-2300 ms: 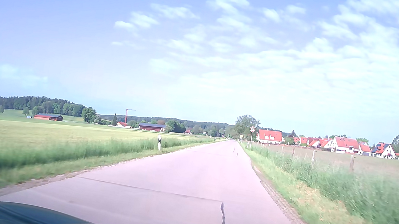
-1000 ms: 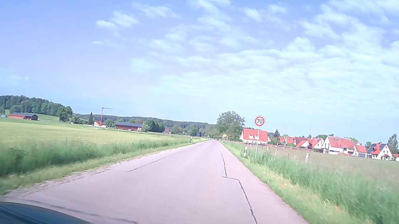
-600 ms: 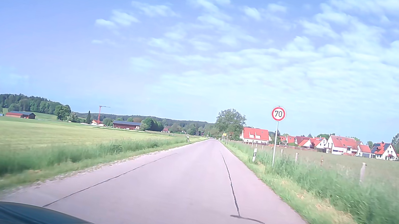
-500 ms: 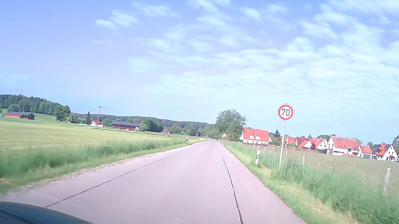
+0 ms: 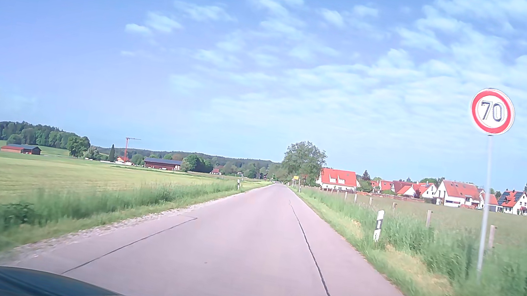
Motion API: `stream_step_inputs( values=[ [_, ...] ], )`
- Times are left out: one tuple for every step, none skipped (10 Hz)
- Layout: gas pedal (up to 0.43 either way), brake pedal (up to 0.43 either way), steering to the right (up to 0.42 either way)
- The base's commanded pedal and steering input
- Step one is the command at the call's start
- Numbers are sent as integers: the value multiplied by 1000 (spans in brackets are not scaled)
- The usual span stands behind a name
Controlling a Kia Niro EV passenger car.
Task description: Follow the waypoints while adhering to traffic rules and regulations
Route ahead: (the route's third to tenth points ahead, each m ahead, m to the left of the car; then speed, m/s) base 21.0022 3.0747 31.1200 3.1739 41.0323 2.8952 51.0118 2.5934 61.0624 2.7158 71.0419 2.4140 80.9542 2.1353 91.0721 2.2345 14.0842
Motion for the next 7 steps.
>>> stream_step_inputs(
  values=[
    [79, 0, 3],
    [79, 0, 3],
    [79, 0, 3],
    [79, 0, 3],
    [79, 0, 3],
    [79, 0, 3],
    [79, 0, 3]
  ],
)
